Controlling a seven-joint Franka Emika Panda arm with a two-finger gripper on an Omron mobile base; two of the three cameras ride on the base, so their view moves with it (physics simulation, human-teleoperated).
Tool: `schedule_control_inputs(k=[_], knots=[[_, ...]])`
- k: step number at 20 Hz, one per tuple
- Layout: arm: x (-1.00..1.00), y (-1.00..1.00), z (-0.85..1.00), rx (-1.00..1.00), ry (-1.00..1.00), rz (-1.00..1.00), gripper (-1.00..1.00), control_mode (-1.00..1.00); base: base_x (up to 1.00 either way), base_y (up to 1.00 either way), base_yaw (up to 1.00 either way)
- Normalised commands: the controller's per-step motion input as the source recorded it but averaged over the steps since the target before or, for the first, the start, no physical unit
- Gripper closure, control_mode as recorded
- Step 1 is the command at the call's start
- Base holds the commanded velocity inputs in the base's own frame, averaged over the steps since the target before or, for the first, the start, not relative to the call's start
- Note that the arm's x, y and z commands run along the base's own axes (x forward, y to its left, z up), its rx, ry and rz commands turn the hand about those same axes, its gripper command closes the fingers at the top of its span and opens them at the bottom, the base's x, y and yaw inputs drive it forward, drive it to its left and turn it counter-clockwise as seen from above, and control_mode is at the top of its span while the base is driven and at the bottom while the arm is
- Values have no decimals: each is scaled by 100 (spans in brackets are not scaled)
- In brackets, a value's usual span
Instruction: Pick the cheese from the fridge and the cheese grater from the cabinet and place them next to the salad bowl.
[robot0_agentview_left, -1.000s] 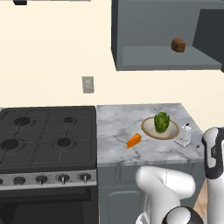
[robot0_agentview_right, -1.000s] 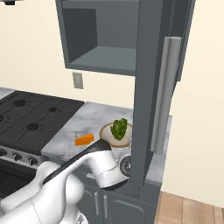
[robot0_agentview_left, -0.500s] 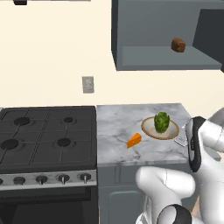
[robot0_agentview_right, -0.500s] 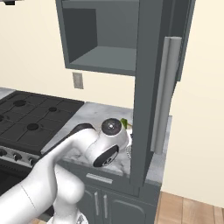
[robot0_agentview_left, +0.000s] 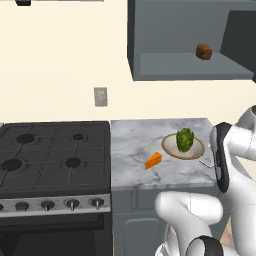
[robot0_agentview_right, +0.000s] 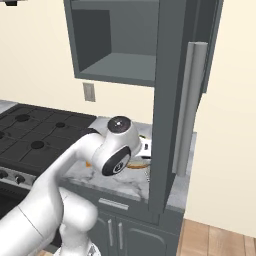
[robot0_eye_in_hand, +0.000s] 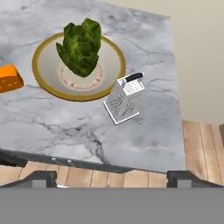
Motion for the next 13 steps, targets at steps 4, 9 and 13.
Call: schedule_control_inputs(k=[4, 9, 13], knots=[[10, 20, 15, 20, -16, -61, -100, -100, 0, 0, 0], [0, 51, 13, 18, -27, -52, -100, -100, 0, 0, 0], [-12, 53, 11, 22, -33, -40, -100, -100, 0, 0, 0]])
